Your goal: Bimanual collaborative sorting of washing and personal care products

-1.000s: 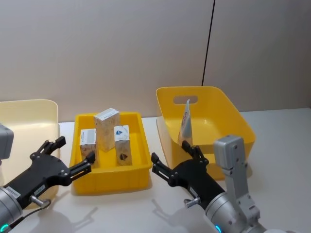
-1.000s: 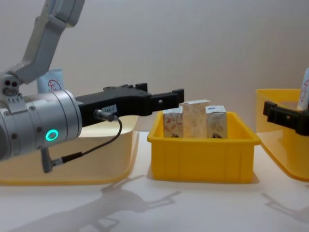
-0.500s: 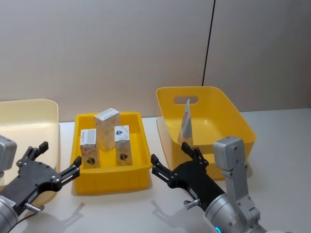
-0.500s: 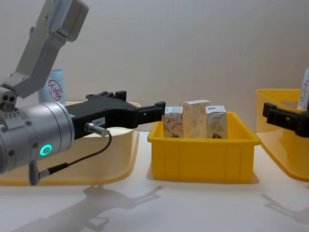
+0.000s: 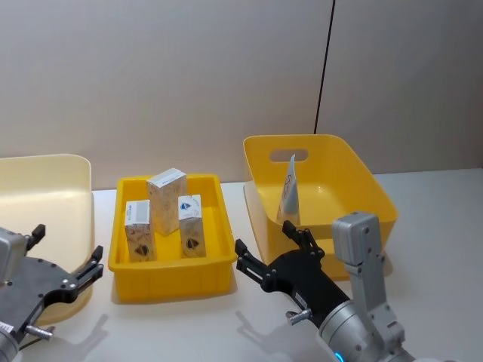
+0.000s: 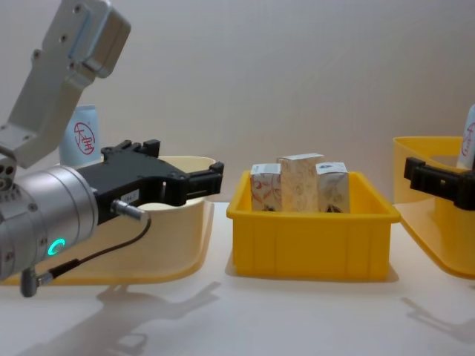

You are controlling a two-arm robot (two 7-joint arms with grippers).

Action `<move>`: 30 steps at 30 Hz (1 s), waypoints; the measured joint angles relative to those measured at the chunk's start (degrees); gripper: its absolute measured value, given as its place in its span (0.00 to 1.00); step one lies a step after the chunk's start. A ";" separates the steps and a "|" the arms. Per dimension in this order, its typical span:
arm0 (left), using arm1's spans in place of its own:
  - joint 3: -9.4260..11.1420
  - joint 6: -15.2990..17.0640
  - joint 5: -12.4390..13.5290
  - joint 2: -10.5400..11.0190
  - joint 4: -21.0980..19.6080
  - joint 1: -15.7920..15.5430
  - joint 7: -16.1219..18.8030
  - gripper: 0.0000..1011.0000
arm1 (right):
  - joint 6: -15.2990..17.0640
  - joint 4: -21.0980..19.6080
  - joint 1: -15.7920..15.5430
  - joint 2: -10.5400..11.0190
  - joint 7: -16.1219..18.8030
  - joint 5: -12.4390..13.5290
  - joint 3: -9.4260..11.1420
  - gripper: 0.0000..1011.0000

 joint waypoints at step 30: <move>0.04 -0.09 2.03 0.23 -0.97 0.97 3.18 0.99 | 1.76 4.10 6.38 -1.43 4.00 -0.86 -1.69 0.99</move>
